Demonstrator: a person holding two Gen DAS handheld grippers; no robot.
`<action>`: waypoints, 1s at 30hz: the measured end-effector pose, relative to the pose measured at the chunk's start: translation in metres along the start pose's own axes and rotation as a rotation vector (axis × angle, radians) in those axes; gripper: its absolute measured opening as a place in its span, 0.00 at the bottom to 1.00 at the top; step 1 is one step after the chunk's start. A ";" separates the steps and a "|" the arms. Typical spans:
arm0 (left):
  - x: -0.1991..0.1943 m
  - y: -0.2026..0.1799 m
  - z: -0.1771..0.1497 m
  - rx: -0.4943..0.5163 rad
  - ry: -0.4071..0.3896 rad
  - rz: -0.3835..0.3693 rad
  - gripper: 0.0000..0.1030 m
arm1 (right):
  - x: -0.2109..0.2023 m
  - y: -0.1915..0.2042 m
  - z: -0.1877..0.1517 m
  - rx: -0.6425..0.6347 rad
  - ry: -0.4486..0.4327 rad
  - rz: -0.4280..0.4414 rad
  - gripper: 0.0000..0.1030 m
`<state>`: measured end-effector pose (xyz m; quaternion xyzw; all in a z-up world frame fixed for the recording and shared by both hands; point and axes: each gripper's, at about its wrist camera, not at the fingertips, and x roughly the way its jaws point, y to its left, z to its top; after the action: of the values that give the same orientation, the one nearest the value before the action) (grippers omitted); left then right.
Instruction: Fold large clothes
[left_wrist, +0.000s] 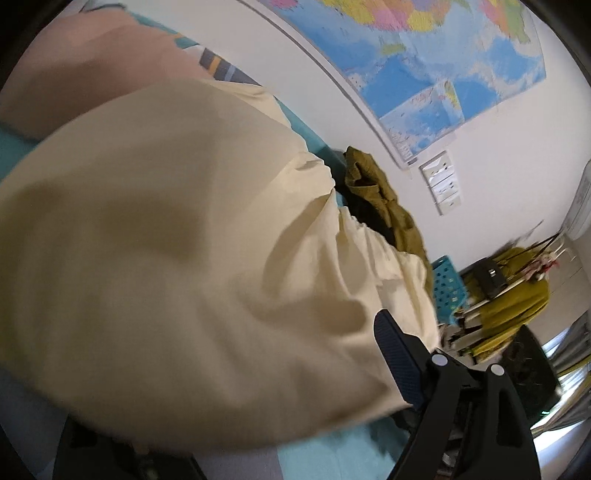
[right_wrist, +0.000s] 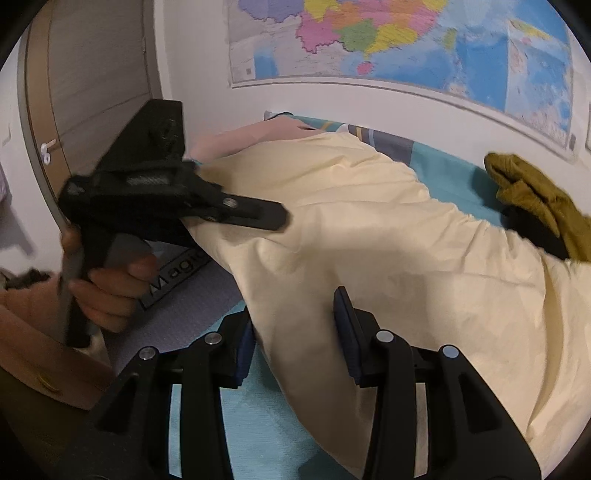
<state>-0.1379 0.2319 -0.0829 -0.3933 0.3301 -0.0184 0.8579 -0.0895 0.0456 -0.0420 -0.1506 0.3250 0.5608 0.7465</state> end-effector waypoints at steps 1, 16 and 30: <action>0.005 -0.004 0.001 0.027 0.006 0.032 0.79 | -0.001 -0.002 -0.001 0.018 -0.001 0.008 0.42; 0.010 -0.006 0.003 0.127 0.023 0.198 0.37 | -0.145 -0.105 -0.140 0.831 -0.108 0.031 0.75; 0.010 -0.008 0.002 0.162 0.042 0.197 0.36 | -0.128 -0.133 -0.144 1.008 -0.220 -0.223 0.82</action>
<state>-0.1268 0.2249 -0.0823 -0.2880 0.3823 0.0309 0.8775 -0.0310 -0.1774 -0.0844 0.2533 0.4559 0.2646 0.8112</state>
